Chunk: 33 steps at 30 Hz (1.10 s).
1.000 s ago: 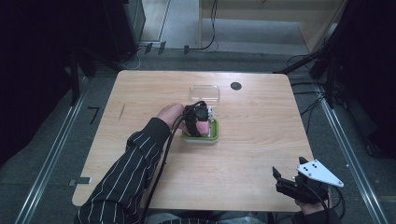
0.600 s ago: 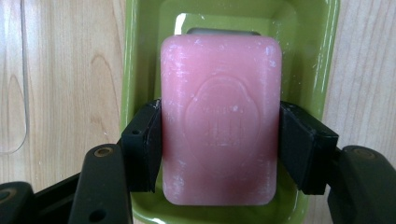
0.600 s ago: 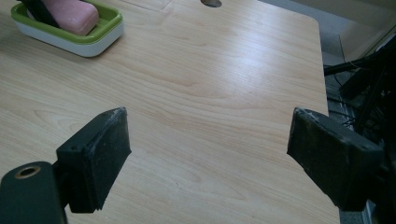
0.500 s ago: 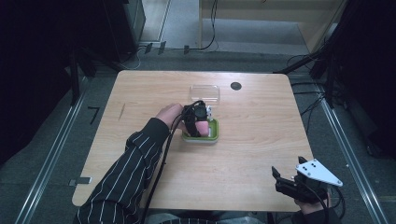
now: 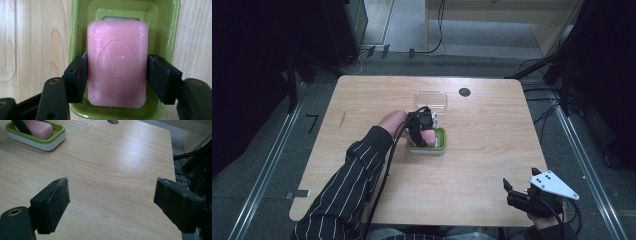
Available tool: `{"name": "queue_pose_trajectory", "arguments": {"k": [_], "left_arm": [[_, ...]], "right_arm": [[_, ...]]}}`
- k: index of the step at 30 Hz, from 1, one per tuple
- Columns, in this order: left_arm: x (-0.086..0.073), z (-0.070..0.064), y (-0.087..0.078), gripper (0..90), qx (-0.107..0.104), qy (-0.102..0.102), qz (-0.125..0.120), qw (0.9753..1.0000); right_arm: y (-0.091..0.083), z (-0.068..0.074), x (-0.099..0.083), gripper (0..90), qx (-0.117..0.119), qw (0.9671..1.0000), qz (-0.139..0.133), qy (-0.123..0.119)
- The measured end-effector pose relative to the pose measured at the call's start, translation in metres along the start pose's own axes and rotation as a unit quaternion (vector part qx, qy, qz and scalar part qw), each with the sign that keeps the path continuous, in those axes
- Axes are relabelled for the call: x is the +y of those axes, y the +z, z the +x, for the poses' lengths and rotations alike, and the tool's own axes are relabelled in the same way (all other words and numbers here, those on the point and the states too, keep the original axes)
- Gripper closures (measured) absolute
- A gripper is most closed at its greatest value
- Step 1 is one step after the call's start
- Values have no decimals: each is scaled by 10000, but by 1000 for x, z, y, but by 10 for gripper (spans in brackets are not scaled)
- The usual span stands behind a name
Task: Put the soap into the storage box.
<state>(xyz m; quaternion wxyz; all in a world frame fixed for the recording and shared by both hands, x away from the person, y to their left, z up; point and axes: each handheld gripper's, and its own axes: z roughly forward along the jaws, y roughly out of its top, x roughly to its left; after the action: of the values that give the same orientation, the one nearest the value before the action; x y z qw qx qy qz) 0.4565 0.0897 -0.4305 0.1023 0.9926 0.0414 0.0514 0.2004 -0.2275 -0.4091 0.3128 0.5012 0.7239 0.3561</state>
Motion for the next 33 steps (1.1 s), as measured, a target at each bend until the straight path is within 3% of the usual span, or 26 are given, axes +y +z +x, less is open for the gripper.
{"name": "queue_pose_trajectory", "arguments": {"k": [7, 16, 23, 33], "left_arm": [[0, 0, -5, 315, -27, -143, 9, 9999], [-3, 0, -12, 160, -50, -408, 62, 9991], [-6, -1, -14, 133, -14, -590, 145, 9982], [-20, -13, -23, 71, 0, -791, 365, 9962]], "right_arm": [[0, -1, 0, 135, 2, 10000, -15, 12], [4, -5, -1, 135, 47, 10000, -20, 38], [5, -5, -1, 135, 75, 10000, -23, 33], [2, 0, 1, 135, 89, 9999, -46, -22]]}}
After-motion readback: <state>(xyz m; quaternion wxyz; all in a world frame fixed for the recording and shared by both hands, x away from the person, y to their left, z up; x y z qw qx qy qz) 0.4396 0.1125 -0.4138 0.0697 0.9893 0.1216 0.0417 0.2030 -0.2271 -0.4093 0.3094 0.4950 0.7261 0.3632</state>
